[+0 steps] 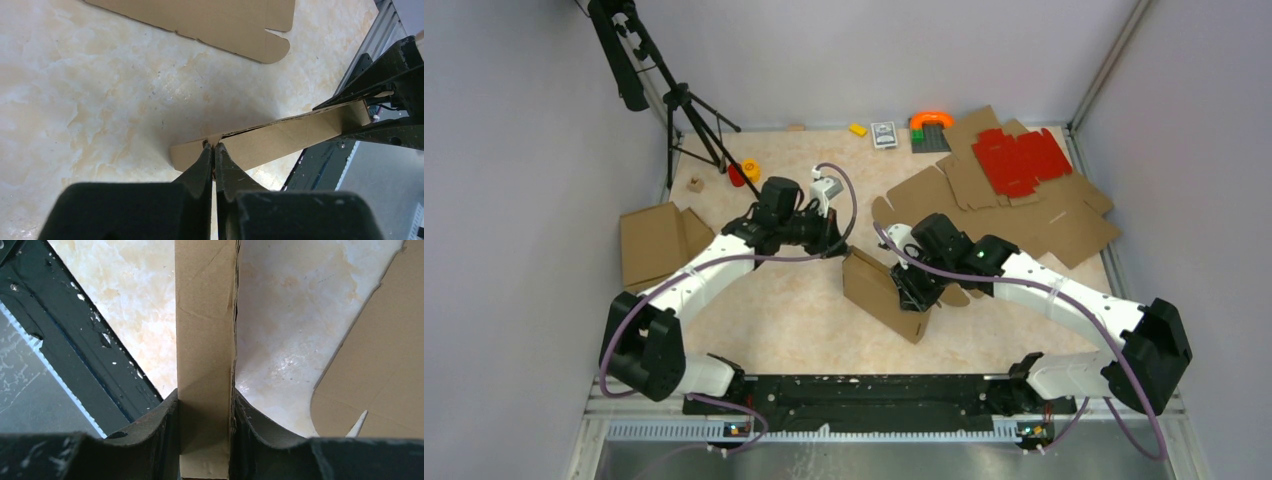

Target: Fold the paper box

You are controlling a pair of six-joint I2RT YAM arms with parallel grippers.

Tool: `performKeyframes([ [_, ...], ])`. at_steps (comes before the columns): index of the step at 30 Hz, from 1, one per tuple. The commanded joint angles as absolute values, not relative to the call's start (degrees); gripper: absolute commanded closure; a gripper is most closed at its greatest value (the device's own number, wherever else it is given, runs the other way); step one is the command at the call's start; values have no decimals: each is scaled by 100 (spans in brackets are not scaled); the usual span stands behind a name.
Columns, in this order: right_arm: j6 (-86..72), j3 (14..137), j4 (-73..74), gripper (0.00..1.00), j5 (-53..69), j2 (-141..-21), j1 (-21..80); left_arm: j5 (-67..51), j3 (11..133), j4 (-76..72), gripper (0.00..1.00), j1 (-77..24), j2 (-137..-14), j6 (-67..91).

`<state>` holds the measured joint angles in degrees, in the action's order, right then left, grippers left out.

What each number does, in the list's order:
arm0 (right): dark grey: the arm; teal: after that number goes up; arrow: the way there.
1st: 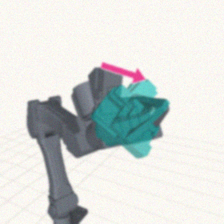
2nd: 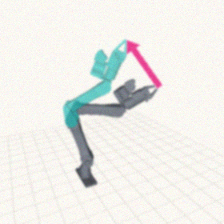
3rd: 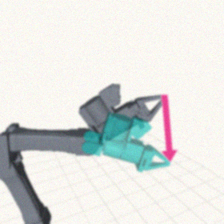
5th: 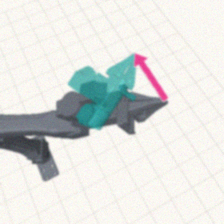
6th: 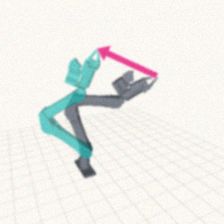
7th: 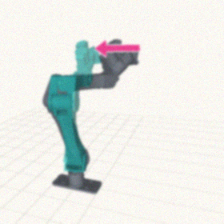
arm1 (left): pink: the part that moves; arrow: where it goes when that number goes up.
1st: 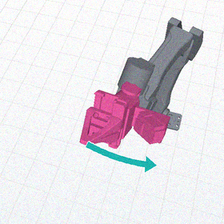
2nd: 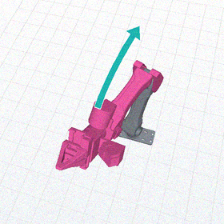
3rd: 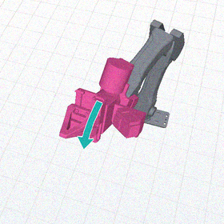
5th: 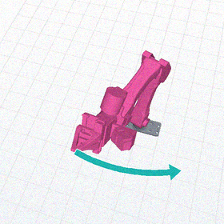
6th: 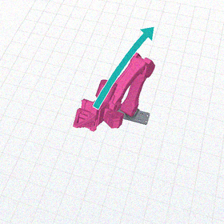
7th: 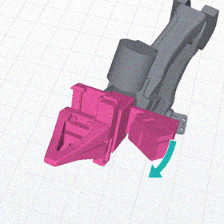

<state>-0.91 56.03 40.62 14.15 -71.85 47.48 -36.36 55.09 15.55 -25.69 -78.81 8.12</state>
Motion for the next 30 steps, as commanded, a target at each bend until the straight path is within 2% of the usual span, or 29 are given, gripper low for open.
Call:
performKeyframes([
  [1,-29,5848,3883,80,1099,-7105,4805,-3550,5790,1738,100,-2609,-7846,1033],
  [15,-92,5764,3713,80,897,-7011,4799,-3646,5445,1563,100,-2691,-7879,1626],
  [23,-135,5633,3526,79,624,-6914,4799,-3220,5133,1450,100,-2871,-7612,1553],
  [30,-108,5539,3395,74,459,-6890,4799,-2363,4946,1512,100,-3262,-7387,1363],
])
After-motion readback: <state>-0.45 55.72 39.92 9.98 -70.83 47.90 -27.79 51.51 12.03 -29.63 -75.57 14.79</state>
